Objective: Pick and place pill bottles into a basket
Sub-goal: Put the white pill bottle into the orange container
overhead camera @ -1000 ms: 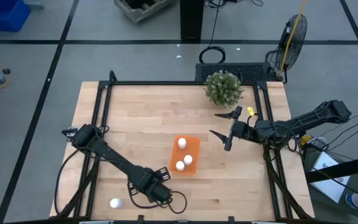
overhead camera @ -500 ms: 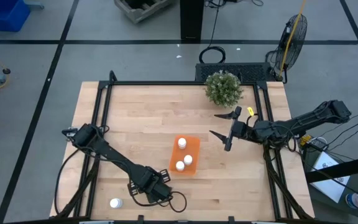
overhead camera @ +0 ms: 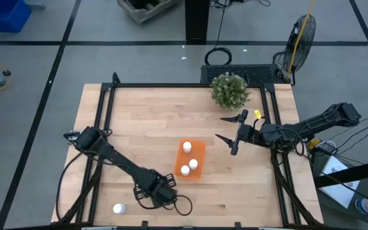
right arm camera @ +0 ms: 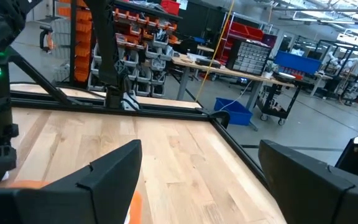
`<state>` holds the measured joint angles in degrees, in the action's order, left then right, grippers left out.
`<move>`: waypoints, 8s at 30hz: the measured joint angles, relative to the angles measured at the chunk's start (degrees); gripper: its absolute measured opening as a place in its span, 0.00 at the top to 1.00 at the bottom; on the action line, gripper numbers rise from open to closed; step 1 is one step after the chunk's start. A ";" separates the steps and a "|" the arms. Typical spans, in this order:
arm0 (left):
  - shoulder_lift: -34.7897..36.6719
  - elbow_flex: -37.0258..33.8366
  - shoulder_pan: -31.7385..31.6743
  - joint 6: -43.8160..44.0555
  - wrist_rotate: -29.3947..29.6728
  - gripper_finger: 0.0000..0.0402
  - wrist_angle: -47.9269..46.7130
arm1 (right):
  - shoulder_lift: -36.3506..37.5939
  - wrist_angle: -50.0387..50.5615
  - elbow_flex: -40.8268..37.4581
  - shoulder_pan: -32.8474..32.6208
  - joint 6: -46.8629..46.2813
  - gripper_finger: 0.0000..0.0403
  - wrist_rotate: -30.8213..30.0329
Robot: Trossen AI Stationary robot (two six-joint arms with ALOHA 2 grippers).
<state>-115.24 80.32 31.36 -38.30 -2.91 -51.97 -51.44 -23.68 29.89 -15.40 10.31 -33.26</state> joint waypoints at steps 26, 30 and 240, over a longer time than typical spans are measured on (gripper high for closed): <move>11.22 -0.74 -7.67 14.44 17.19 0.57 18.31 | 0.01 -0.41 0.00 0.02 3.14 0.22 0.00; 18.83 -3.30 -10.37 12.22 23.80 0.57 25.57 | 0.47 -4.60 0.02 0.01 6.93 0.22 0.02; 35.56 -25.97 -36.57 15.67 13.56 0.24 81.66 | -41.12 -31.60 -6.67 8.17 -18.55 0.65 10.88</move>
<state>-79.68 54.35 -5.21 -22.63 10.65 29.69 -92.56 -55.28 23.22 -7.23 -8.24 -22.38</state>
